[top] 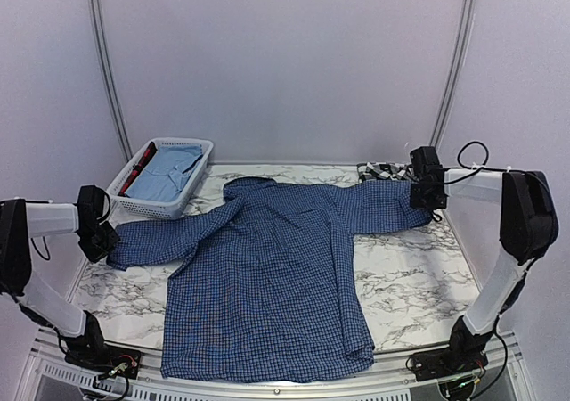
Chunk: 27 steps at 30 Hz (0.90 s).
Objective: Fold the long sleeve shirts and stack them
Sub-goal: Flatten out the crumpled shirt at the center of the board.
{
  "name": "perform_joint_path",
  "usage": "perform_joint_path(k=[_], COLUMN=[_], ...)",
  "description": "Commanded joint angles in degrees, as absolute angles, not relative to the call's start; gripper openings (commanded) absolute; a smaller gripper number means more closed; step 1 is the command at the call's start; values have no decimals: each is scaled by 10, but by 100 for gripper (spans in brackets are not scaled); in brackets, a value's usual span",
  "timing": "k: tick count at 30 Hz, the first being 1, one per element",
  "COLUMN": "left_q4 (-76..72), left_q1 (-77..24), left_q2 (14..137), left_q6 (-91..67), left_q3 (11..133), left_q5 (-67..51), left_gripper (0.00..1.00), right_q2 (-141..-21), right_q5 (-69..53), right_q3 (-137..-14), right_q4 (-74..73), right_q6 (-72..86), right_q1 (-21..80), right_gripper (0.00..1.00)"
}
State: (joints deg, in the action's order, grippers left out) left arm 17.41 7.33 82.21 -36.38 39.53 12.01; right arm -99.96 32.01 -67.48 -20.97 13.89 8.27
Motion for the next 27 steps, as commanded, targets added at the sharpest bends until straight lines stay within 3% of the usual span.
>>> perform_joint_path(k=[1, 10, 13, 16, 19, 20, 22, 27], left_q4=[158, 158, 161, 161, 171, 183, 205, 217], left_q1=[117, 184, 192, 177, 123, 108, 79, -34], left_q2=[806, 826, 847, 823, 765, 747, 708, 632], left_q6=[-399, -384, -376, -371, -358, -354, -345, -330], left_q3=[422, 451, 471, 471, 462, 464, 468, 465], left_q5=[163, 139, 121, 91, 131, 145, 171, 148], left_gripper=[0, 0, 0, 24, 68, 75, 79, 78], right_q2=[-979, -987, -983, -972, -963, -958, -947, -930], right_q5=[317, 293, 273, 258, 261, 258, 252, 246], right_q3=[-669, -683, -688, -687, -683, -680, -675, -679], right_q4=[-200, -207, -220, -229, -236, -237, -240, -251], right_q6=[144, 130, 133, 133, 138, 140, 145, 152], right_q1=[59, 59, 61, 84, 120, 132, 156, 208], right_gripper=[5, 14, 32, 53, 66, 68, 71, 75])
